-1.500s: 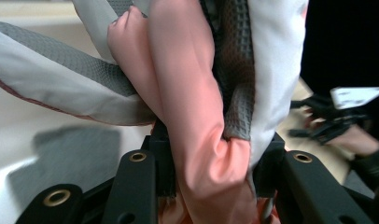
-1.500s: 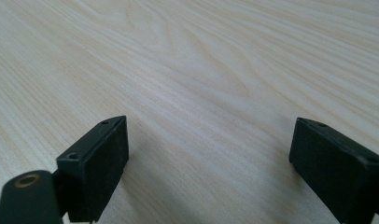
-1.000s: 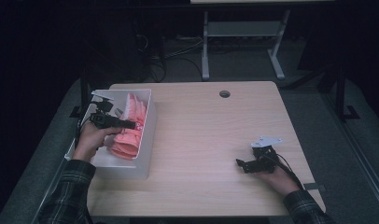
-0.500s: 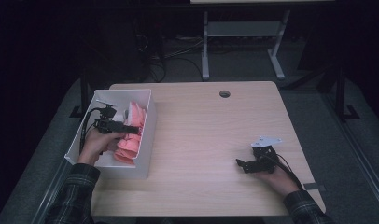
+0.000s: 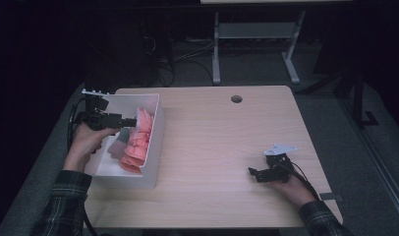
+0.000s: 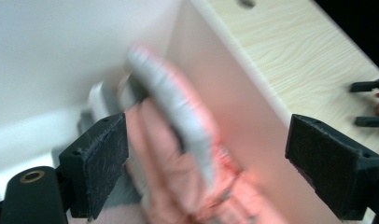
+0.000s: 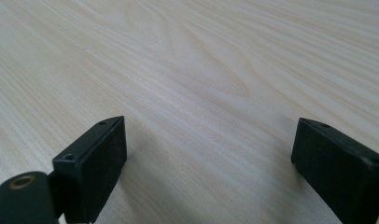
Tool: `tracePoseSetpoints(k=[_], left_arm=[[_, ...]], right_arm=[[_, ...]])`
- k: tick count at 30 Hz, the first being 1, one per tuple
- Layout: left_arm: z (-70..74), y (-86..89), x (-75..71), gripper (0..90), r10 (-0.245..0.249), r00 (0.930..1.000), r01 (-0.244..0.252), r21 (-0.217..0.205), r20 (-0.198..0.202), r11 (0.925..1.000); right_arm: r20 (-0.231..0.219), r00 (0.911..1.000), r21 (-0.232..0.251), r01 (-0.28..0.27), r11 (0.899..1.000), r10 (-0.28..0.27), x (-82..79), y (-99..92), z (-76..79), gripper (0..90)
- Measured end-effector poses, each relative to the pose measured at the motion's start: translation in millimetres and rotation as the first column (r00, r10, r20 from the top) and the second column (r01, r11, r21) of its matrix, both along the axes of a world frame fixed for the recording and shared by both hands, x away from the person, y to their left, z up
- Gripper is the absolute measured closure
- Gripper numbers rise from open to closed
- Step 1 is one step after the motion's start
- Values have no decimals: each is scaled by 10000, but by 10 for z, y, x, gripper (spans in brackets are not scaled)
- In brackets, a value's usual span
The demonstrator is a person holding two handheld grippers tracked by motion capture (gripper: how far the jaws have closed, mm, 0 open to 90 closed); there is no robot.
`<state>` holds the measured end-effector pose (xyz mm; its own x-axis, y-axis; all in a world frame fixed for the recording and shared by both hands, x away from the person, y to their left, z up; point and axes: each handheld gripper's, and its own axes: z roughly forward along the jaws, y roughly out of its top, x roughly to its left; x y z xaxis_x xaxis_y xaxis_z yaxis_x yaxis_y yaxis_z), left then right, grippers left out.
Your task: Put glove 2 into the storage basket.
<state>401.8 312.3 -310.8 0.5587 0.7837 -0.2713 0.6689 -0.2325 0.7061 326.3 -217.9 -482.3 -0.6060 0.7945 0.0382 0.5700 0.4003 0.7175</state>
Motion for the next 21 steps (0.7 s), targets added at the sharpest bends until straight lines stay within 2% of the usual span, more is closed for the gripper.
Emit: tracePoseSetpoints(k=[4, 6, 10, 14, 16, 20, 21], left_arm=[[200, -296, -114, 129, -736, 9943, 736, 28, 769, 9973], [235, -446, -159, 129, -1051, 9902, 1056, 2, 923, 9944], [249, -812, -263, 128, -1787, 9763, 1781, 159, 1223, 9839], [160, -1183, -384, 129, -2453, 9589, 2479, -4, 1426, 9688], [73, -1385, -457, 129, -2816, 9485, 2820, 181, 1452, 9592], [-88, -1664, -578, 130, -3187, 9322, 3095, 787, 1717, 9476], [-148, -1750, -624, 130, -3262, 9289, 3167, 803, 1754, 9451]], right_arm=[[9, 10000, 1, 13, 10000, -13, 0, 1, 0, 97], [11, 10000, 2, 12, 10000, -12, 0, 1, 0, 97], [6, 10000, 15, 19, 10000, -20, 0, 1, 0, 96], [-20, 10000, 4, -5, 10000, 5, -1, 2, 0, 92], [-21, 10000, 3, -17, 10000, 17, 0, 3, 0, 90], [-33, 10000, -5, -35, 10000, 35, 0, 4, -1, 86], [-33, 10000, -9, -42, 10000, 42, 0, 4, 0, 86]])
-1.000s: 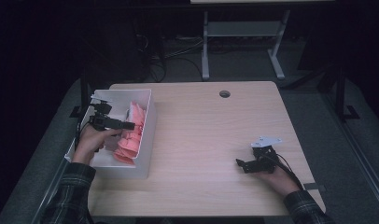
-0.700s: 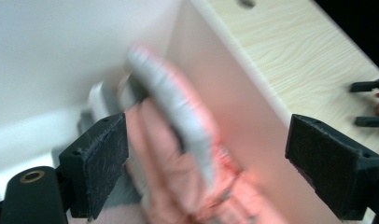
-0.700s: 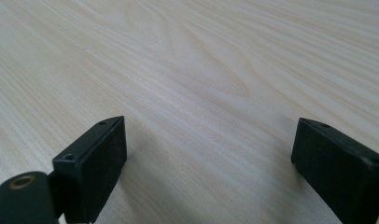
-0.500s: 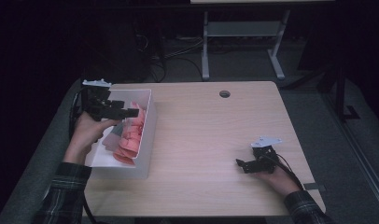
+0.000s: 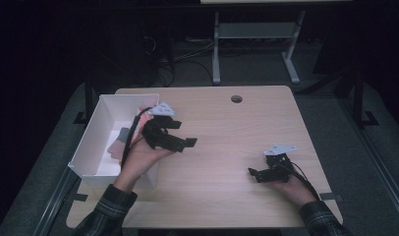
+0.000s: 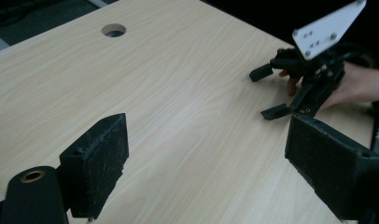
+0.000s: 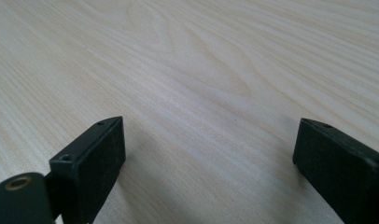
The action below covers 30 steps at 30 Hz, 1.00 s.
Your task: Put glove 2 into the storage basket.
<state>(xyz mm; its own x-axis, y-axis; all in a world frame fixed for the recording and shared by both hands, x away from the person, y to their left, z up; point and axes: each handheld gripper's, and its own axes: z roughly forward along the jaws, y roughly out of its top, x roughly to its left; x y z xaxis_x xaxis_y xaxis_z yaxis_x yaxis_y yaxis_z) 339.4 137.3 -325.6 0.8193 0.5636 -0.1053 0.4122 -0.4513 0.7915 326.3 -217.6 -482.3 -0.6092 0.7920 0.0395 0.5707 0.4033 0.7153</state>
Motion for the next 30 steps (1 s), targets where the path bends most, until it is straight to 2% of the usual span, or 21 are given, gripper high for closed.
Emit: tracePoseSetpoints(k=[3, 8, 13, 15, 17, 18, 21, 25, 30], left_arm=[[-162, -165, -87, 132, -273, 9996, 273, 96, -26, 9996], [-553, -376, -168, 132, -657, 9975, 672, 590, -270, 9960], [-908, -449, -170, 132, -855, 9961, 871, 1087, -198, 9902], [-1045, -464, -154, 132, -844, 9958, 881, 1246, -349, 9883], [-1176, -477, -130, 132, -833, 9937, 923, 1268, -746, 9876], [-1226, -480, -120, 132, -878, 9930, 987, 1473, -783, 9842], [-1323, -493, -108, 132, -824, 9924, 970, 1695, -911, 9808], [-1389, -494, -93, 132, -834, 9933, 979, 2006, -796, 9748], [-1414, -496, -104, 132, -936, 9925, 1080, 2062, -787, 9725]], right_arm=[[1, 10000, -4, -4, 10000, 4, 0, 0, 0, 85], [1, 10000, -5, -7, 10000, 7, 0, 0, 0, 85], [2, 10000, -8, -11, 10000, 11, 0, 0, 0, 84], [0, 10000, -11, -12, 10000, 12, 0, 0, 0, 84], [0, 10000, -15, -14, 10000, 14, 0, 0, 0, 84], [4, 10000, -10, -13, 10000, 13, 0, 0, -1, 84], [-3, 10000, -14, -17, 10000, 17, 0, 0, 0, 84], [-3, 10000, -14, -14, 10000, 14, -1, 0, 0, 84], [-5, 10000, -13, -14, 10000, 14, -2, 0, 0, 84]])
